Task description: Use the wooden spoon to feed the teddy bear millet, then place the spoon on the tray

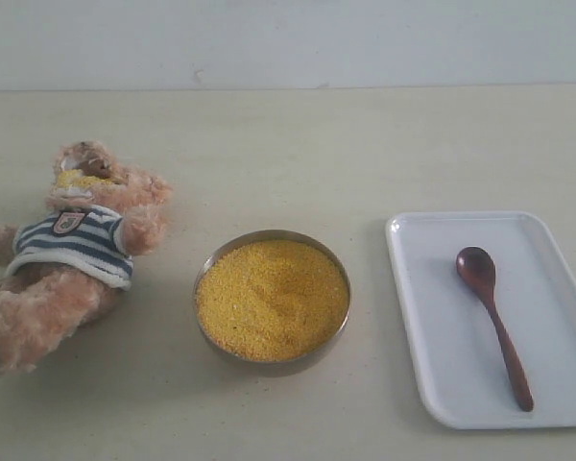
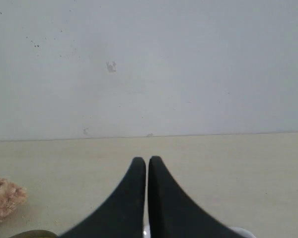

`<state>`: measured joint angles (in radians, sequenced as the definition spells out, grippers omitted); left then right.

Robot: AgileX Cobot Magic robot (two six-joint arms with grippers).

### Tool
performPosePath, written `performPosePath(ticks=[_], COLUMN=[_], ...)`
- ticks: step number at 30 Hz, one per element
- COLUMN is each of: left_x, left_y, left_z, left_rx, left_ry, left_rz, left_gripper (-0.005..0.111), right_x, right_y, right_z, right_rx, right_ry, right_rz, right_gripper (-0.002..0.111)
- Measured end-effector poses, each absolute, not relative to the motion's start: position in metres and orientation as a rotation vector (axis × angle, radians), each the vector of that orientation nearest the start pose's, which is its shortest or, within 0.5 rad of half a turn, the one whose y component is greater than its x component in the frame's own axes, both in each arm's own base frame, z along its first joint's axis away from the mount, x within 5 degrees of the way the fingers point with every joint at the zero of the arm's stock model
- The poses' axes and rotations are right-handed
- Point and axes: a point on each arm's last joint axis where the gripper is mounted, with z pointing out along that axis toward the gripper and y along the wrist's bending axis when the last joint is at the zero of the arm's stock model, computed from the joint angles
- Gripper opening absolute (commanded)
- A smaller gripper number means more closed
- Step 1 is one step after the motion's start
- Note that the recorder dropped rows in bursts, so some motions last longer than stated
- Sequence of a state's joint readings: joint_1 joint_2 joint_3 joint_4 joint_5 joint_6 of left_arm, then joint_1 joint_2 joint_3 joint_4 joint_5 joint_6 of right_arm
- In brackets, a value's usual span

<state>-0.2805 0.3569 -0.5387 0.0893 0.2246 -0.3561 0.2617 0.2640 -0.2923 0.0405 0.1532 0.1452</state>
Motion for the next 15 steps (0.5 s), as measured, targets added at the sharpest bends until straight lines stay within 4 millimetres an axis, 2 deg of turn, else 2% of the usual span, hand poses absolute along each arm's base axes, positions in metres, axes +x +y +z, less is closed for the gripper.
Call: performPosePath(ticks=[5,10,12,15], left_x=[0.072,0.061,0.057,0.057], left_y=[-0.019,-0.012,-0.007,-0.002], left_z=[0.35,0.347,0.336,0.307], left_rx=[-0.003,0.045,0.009,-0.047], left_ry=[1.532,1.48,1.471,1.505], left_rz=[-0.419,-0.282,-0.228,-0.152], left_gripper=[0.004,0.004,0.004,0.004], right_x=[0.072,0.072,0.072,0.072], right_y=[0.02,0.02,0.02,0.02], right_z=[0.281,0.281,0.281,0.281], right_rx=[-0.067,-0.067,-0.067,-0.067], right_ry=[1.618,1.618,1.618,1.618], right_rz=[0.351,0.351,0.351,0.351], right_gripper=[0.001,0.001,0.001,0.001])
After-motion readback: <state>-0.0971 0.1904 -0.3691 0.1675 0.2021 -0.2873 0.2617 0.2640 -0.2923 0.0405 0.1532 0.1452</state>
